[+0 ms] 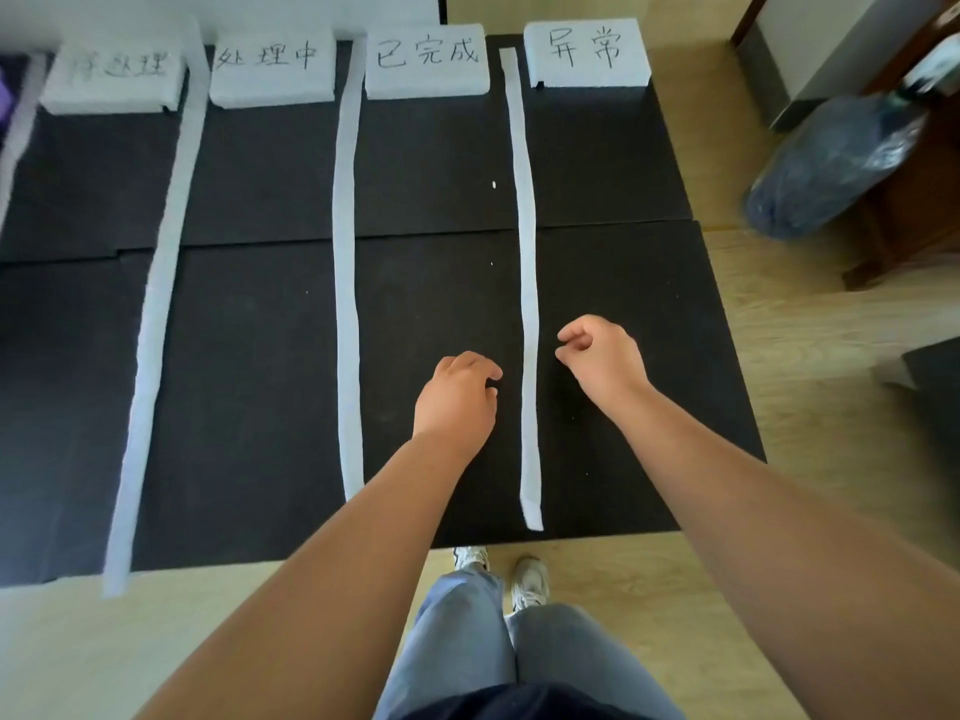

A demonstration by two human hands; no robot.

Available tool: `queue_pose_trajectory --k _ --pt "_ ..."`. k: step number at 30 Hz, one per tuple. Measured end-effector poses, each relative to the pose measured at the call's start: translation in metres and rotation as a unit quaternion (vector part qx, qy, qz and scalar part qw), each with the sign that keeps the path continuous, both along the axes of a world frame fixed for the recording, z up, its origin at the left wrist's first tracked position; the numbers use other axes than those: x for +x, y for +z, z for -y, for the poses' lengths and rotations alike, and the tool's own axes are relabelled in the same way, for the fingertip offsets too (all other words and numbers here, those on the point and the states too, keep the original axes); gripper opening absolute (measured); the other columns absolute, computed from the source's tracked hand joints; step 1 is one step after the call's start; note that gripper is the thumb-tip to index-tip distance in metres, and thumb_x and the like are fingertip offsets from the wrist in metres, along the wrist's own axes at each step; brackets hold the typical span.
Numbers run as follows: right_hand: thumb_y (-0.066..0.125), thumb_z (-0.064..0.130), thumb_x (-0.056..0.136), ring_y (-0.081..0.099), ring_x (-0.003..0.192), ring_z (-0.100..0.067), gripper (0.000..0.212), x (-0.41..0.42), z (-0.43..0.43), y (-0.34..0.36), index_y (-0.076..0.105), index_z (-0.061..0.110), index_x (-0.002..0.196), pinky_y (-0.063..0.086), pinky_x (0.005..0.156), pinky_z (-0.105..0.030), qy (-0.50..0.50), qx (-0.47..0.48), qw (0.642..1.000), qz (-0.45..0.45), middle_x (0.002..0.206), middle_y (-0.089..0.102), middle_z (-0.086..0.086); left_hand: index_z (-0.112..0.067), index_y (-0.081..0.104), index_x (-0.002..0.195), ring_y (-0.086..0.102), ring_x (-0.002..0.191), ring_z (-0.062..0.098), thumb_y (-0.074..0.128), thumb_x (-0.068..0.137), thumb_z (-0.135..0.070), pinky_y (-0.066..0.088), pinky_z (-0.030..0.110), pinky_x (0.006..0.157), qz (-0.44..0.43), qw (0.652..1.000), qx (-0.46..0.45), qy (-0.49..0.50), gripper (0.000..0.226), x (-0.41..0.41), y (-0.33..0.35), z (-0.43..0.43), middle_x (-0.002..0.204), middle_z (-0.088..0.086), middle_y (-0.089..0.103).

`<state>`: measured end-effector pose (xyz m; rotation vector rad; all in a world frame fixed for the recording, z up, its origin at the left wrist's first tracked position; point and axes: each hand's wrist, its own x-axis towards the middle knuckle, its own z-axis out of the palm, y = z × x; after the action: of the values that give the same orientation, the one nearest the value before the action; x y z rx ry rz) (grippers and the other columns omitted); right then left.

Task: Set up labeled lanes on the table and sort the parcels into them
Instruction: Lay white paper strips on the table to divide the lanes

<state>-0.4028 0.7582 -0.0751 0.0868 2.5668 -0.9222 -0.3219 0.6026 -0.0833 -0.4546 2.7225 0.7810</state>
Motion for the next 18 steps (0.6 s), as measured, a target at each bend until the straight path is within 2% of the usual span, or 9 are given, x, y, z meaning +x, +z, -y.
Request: queue_pose_trajectory --k 6,10,15,18 --pt "0.067 0.017 0.094 0.063 0.095 -0.014 0.024 0.057 -0.027 -0.017 0.064 0.019 0.117 0.052 0.081 -0.027 0.010 -0.010 0.999 0.051 0.104 0.067 0.001 -0.026 0.059 0.132 0.031 0.140 0.015 0.055 0.099 -0.021 0.036 0.033 0.110 0.003 0.999 -0.027 -0.018 0.034 0.043 -0.008 -0.027 0.148 -0.007 0.044" --pt "0.069 0.018 0.092 0.064 0.092 -0.015 0.024 0.078 -0.042 -0.027 0.064 0.019 0.115 0.055 0.085 -0.034 0.028 -0.032 0.998 0.040 0.094 0.067 0.004 -0.028 0.062 0.130 0.024 0.145 0.018 0.059 0.097 -0.021 0.030 0.040 0.117 -0.020 0.999 -0.025 -0.003 0.034 0.059 -0.018 -0.043 0.153 -0.003 0.038" --pt "0.068 0.017 0.091 0.064 0.090 -0.013 0.026 0.085 -0.047 -0.032 0.065 0.020 0.117 0.050 0.078 -0.026 0.048 -0.032 0.998 0.023 0.091 0.067 0.006 -0.030 0.062 0.131 0.023 0.146 0.021 0.056 0.098 -0.021 0.024 0.041 0.119 -0.029 0.999 -0.036 -0.007 0.035 0.063 -0.021 -0.056 0.155 0.000 0.037" --pt "0.067 0.015 0.092 0.064 0.086 -0.011 0.027 0.086 -0.049 -0.034 0.065 0.021 0.118 0.051 0.076 -0.026 0.051 -0.029 0.998 0.017 0.091 0.067 0.005 -0.031 0.061 0.132 0.021 0.147 0.021 0.054 0.099 -0.019 0.020 0.040 0.119 -0.028 0.999 -0.035 -0.011 0.035 0.061 -0.020 -0.062 0.156 0.000 0.035"
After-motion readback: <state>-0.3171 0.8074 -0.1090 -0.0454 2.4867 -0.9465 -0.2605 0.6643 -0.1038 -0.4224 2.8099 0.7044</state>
